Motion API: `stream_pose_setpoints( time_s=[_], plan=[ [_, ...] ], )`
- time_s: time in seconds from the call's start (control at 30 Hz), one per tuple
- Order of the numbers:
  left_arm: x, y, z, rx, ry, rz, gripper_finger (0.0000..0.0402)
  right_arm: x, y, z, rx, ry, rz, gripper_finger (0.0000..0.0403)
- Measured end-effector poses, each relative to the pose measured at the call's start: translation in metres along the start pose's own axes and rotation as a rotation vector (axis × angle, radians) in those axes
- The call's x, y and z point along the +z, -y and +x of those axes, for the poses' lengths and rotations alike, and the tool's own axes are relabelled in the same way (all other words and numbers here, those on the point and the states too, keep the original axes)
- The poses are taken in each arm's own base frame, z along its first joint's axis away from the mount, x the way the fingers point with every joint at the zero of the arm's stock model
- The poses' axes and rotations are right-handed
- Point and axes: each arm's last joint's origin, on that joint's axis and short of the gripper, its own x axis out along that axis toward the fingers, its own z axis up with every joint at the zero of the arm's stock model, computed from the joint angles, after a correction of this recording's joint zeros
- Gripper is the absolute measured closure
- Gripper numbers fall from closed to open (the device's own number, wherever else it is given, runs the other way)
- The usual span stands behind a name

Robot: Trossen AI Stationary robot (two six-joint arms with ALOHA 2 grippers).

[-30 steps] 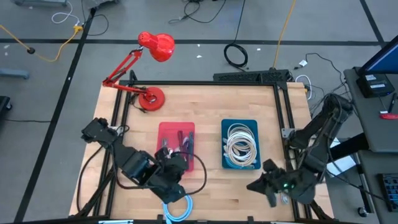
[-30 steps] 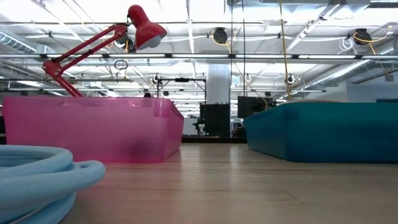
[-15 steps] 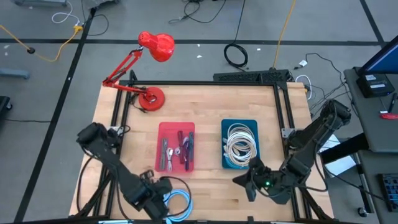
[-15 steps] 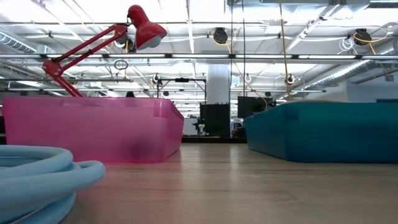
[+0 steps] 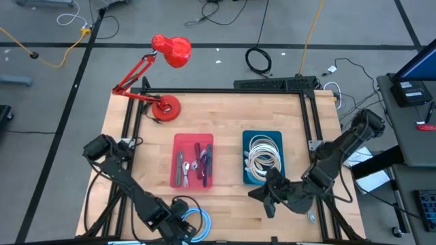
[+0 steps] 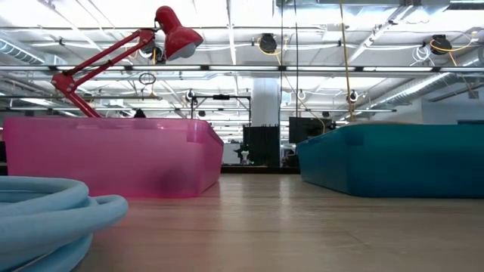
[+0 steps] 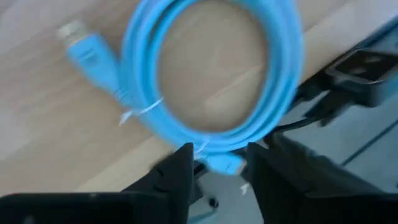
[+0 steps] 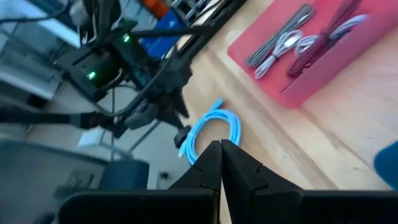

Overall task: Pick & Place USB Port
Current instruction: Put the blue HDMI cable into the blue bin

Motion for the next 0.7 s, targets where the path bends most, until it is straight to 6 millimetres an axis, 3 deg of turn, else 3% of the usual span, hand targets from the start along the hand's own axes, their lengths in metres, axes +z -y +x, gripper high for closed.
stream_pose_setpoints(
  time_s=[0.33, 0.5, 0.7],
  plan=[
    [0.011, -0.002, 0.004, 0.099, -0.114, -0.169, 0.0193, 0.014, -0.007, 0.009, 0.144, -0.078, -0.097, 0.0403],
    [0.027, 0.001, 0.027, 0.113, -0.115, -0.229, 0.0182, 0.017, -0.007, 0.007, 0.147, -0.07, -0.139, 0.0403],
    [0.031, -0.001, 0.056, 0.172, -0.214, -0.251, 0.0181, 0.021, -0.007, -0.001, 0.178, -0.084, -0.199, 0.0403]
  ],
)
